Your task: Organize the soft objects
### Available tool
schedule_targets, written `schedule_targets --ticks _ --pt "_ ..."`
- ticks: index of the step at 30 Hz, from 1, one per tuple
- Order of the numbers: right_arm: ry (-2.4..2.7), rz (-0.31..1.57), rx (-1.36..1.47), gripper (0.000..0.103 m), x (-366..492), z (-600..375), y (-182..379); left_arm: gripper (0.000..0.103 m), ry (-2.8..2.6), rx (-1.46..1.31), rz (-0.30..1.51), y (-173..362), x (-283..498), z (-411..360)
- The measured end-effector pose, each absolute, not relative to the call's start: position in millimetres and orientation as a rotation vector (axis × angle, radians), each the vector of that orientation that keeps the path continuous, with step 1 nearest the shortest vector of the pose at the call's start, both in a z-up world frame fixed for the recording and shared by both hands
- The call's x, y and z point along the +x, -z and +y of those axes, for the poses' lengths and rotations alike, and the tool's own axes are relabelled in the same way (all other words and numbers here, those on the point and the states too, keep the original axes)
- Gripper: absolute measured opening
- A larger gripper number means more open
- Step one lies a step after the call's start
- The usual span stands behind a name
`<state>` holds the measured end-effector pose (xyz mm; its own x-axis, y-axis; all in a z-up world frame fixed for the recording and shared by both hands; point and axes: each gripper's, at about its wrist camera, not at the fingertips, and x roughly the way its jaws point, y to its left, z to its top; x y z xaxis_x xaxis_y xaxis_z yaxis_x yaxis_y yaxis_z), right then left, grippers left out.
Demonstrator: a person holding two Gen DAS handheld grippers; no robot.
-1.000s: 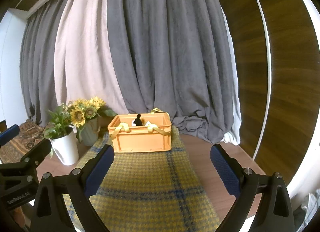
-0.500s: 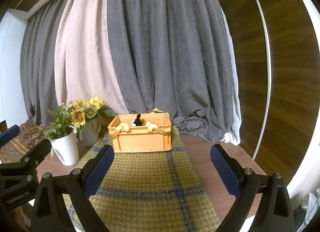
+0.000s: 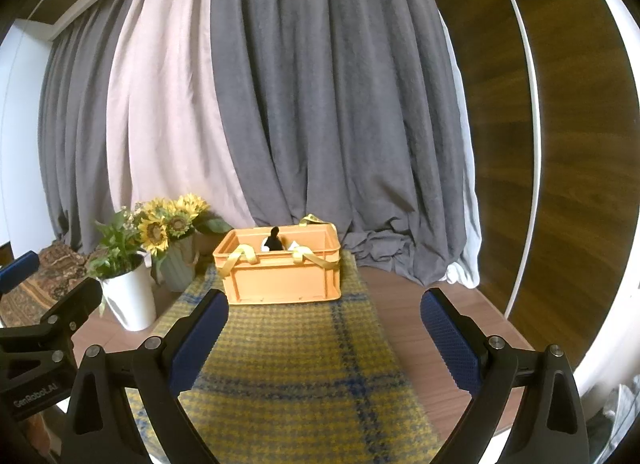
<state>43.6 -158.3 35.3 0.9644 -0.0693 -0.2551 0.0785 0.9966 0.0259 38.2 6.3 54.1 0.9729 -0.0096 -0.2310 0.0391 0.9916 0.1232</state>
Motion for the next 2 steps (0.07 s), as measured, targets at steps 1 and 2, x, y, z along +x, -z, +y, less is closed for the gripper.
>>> schedule_targets --ticks 1,2 --pt "0.074 0.258 0.037 0.098 43.3 -158.6 -35.5 0.103 0.023 0.129 0.233 -54.1 38.2 5.5" --pt "0.075 0.259 0.038 0.098 43.5 -159.6 -35.7 0.103 0.023 0.130 0.235 -54.2 38.7 4.5"
